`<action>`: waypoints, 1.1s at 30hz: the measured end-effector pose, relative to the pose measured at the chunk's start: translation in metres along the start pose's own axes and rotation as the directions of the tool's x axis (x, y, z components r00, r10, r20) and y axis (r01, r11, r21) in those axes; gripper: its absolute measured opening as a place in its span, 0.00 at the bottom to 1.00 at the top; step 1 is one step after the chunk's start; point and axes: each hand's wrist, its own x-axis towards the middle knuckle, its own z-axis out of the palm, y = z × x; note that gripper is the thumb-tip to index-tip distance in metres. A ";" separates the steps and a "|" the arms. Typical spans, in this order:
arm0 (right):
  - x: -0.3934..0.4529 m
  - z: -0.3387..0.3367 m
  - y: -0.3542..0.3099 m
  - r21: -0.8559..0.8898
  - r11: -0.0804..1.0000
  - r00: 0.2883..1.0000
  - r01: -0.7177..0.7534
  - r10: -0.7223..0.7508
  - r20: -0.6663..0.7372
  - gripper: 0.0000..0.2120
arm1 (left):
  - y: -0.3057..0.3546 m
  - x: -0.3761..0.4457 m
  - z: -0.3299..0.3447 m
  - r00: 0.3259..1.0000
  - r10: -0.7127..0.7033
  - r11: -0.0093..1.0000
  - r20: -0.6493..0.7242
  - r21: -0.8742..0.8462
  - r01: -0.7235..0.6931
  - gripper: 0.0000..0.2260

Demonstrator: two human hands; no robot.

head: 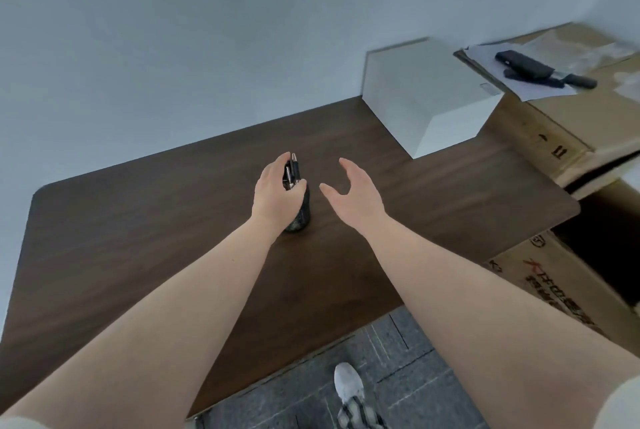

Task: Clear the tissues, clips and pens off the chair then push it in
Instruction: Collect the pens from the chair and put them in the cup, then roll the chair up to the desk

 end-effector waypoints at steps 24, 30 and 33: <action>-0.259 -0.202 0.254 0.035 0.849 0.809 -0.527 0.514 -0.285 0.36 | 0.118 -0.199 0.255 0.766 0.186 0.926 0.616 0.151 -0.346 0.26; -0.362 -0.278 0.336 0.099 0.786 0.716 -0.610 0.600 -0.356 0.35 | 0.165 -0.291 0.348 0.679 0.211 0.888 0.703 0.152 -0.435 0.26; -0.421 -0.317 0.379 0.114 0.737 0.653 -0.666 0.650 -0.389 0.35 | 0.188 -0.343 0.397 0.628 0.232 0.874 0.743 0.124 -0.469 0.26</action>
